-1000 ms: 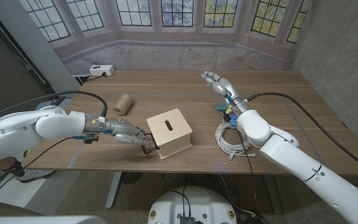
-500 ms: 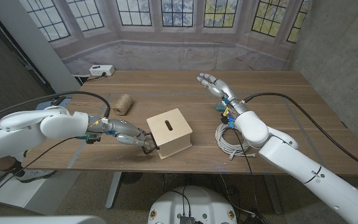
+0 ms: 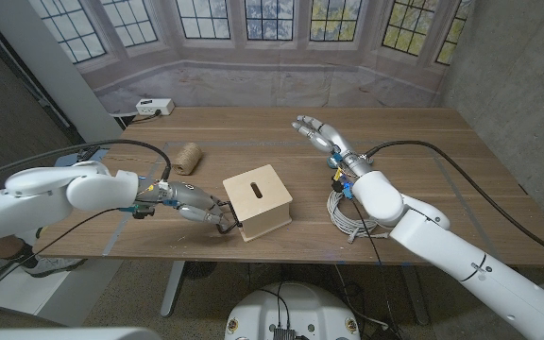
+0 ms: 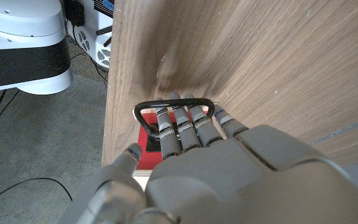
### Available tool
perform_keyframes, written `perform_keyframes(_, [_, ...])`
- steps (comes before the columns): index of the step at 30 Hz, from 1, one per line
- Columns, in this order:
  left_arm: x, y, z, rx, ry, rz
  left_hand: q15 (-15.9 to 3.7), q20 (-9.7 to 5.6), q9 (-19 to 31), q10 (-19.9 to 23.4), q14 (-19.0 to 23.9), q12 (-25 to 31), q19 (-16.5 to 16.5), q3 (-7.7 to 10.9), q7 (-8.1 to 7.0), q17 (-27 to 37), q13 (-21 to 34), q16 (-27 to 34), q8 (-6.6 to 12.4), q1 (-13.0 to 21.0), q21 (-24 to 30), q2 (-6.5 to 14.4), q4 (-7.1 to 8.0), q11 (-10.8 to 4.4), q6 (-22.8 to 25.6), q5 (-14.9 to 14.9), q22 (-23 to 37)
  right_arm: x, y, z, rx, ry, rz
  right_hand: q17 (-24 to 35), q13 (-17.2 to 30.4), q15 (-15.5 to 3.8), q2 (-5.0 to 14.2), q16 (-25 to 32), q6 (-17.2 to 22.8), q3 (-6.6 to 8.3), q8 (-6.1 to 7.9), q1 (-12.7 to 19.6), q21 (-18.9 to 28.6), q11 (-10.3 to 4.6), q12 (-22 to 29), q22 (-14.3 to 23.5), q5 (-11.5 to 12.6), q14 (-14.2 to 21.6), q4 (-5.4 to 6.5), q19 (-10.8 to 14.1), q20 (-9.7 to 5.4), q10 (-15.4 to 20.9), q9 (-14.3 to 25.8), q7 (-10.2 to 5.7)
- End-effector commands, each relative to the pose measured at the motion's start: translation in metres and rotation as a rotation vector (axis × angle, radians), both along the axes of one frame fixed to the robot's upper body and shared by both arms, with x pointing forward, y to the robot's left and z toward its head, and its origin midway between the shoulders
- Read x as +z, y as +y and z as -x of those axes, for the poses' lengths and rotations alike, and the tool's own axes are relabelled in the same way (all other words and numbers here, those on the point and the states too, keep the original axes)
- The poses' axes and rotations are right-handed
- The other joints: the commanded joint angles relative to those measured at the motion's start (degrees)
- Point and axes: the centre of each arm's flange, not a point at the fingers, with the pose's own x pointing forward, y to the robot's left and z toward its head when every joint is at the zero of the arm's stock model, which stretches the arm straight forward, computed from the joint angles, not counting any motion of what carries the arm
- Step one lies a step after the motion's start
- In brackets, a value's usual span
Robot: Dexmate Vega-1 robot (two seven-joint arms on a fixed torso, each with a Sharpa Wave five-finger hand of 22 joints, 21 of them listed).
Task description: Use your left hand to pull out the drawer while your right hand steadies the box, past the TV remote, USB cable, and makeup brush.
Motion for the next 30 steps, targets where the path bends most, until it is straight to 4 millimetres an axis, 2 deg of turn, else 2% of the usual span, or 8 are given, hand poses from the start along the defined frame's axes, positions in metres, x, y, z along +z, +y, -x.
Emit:
perform_keyframes(1, [-0.001,0.0,-0.004,0.005,0.007,-0.014,0.08,0.27,0.09,0.48,0.21,-0.36,0.02,-0.13,0.12,0.1,0.09,-0.27,-0.1,-0.37,-0.21,0.47,0.35,0.24,0.16,0.23,0.18,-0.006,0.011,0.013,-0.015,-0.011,0.078,0.02,0.15,-0.51,0.23,0.26,0.07,-0.05,0.18,0.26,0.35,0.23,0.15,-0.03,0.03,-0.56,-0.41,-0.32,-1.38,-0.26,0.2,-0.03])
perform_keyframes(12, [-0.001,-0.001,-0.005,0.003,-0.001,-0.02,0.04,0.28,0.12,0.69,0.26,-0.57,0.01,-0.24,0.03,0.1,0.1,-0.49,-0.29,-0.44,-0.12,0.53,0.4,0.18,0.22,0.24,0.17,-0.008,0.027,0.028,-0.038,0.005,0.241,0.06,0.14,-0.38,0.14,0.2,-0.29,-0.23,0.07,0.12,0.27,-0.2,-0.04,-0.03,-0.03,-0.98,-0.47,-0.73,-1.3,-1.04,0.2,-0.22])
perform_keyframes(15, [-0.001,-0.002,-0.005,0.003,0.002,-0.015,0.06,0.34,0.13,0.72,0.3,-0.64,-0.02,-0.27,0.08,0.1,0.1,-0.54,-0.34,-0.45,-0.11,0.56,0.41,0.16,0.24,0.25,0.17,-0.009,0.032,0.033,-0.054,0.001,0.291,0.11,0.14,-0.37,0.03,0.19,-0.53,-0.47,0.03,-0.23,0.03,-0.45,-0.04,-0.02,-0.07,-1.34,-0.4,-1.81,0.06,-1.43,0.2,-0.36])
perform_keyframes(25, [-0.002,-0.005,-0.007,0.0,0.008,-0.012,0.04,0.15,0.15,1.06,0.68,-0.81,0.1,-0.37,0.05,0.12,0.13,-0.61,-0.48,-0.48,0.0,0.63,0.44,0.05,0.42,0.26,0.16,-0.02,0.055,0.045,-0.121,-0.021,0.463,0.17,0.12,-0.37,0.01,0.16,-0.84,-0.78,0.0,-0.75,-0.19,-1.37,-0.17,0.01,-0.07,-1.88,-0.22,-3.3,0.5,-2.23,0.21,-0.76])
perform_keyframes(30, [-0.003,-0.005,-0.008,0.001,0.014,-0.011,0.0,0.11,0.17,1.09,0.83,-0.96,0.15,-0.43,0.03,0.13,0.15,-0.68,-0.6,-0.48,0.05,0.66,0.44,0.12,0.39,0.27,0.16,-0.024,0.062,0.047,-0.138,-0.027,0.509,0.29,0.11,-0.34,0.03,0.19,-1.18,-1.02,-0.07,-1.39,-0.18,-1.38,-0.14,0.01,-0.08,-2.16,0.16,-3.79,0.46,-2.43,0.21,-0.82])
